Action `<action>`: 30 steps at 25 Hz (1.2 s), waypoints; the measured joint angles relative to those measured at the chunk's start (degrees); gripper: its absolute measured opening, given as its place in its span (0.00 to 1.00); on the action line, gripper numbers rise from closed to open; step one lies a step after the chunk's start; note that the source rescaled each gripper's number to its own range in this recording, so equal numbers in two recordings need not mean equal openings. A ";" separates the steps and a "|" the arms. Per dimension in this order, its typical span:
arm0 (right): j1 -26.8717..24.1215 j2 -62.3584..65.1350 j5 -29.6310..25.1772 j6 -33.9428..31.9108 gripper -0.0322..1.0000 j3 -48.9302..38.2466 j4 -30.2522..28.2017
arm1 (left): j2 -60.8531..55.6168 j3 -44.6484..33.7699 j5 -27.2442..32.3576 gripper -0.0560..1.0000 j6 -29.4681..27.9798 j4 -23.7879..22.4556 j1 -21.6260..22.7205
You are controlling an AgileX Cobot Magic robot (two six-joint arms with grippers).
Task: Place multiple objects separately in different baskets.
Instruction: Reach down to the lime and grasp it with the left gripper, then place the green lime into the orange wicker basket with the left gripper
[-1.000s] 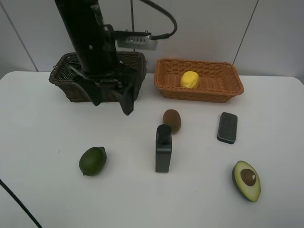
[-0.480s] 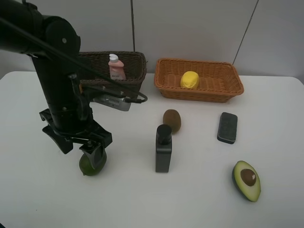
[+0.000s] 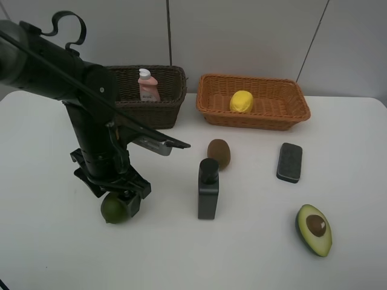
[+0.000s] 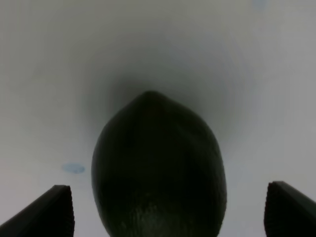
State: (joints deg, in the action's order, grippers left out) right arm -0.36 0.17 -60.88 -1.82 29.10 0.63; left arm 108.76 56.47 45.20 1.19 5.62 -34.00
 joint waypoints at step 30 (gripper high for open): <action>0.00 0.00 0.00 0.00 1.00 0.00 0.00 | 6.98 32.07 8.43 0.58 0.21 2.22 0.00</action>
State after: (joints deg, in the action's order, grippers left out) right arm -0.36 0.17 -60.88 -1.82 29.10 0.63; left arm 115.74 88.54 53.63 1.40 7.84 -34.00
